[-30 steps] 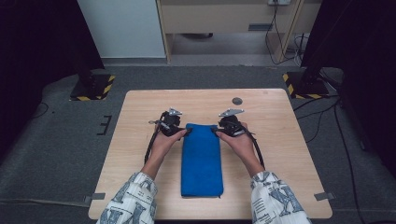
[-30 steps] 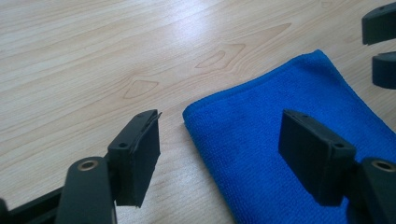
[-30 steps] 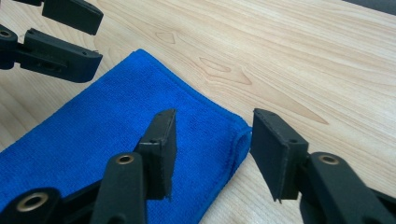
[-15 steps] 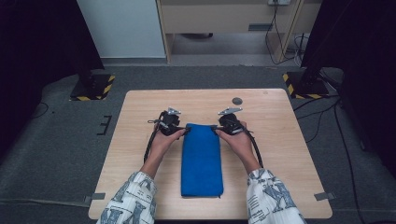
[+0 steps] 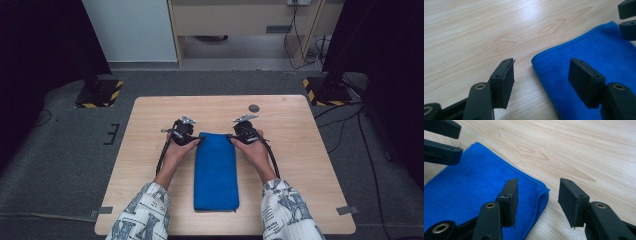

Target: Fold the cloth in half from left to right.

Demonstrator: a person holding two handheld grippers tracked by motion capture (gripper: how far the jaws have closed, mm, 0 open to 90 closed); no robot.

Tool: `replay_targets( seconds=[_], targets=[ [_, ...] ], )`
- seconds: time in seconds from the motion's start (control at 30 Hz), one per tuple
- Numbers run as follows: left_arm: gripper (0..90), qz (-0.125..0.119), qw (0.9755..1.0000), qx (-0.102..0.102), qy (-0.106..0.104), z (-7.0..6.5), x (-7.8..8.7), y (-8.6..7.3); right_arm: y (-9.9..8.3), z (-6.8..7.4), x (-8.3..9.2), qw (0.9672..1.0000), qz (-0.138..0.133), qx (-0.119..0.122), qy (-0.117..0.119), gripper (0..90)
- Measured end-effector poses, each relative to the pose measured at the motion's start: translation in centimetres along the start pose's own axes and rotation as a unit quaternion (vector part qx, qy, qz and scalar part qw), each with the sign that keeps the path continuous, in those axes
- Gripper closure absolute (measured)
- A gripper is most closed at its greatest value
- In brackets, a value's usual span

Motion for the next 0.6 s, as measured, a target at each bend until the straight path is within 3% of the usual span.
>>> replay_targets(
  seconds=[0.27, 0.43, 0.6],
  targets=[
    [38.6, 0.02, 0.9997, -0.011, 0.007, 0.3, -1.3, -0.9, -0.6, -0.3, -1.6, 0.9997, 0.019, -0.013, -0.001, 50.8],
    [45.0, 0.026, 0.9995, -0.019, 0.007, -0.2, -1.2, -0.9, -1.1, 0.2, -1.8, 0.9997, 0.018, -0.017, -0.005, 58.1],
    [68.3, 0.023, 0.9994, -0.024, -0.004, -1.2, -1.1, -1.0, -1.5, 0.9, -1.5, 0.9998, 0.02, -0.002, 0.001, 71.9]
  ],
)
Point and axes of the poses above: each handheld gripper's, and its own axes: x roughly backward along the jaws, y roughly out of its top, z roughly to its left, the point moved 6 cm from there along -x, roughly forward along the jaws, and after that the axes turned 1 degree about -z, right-handed, at the moved point
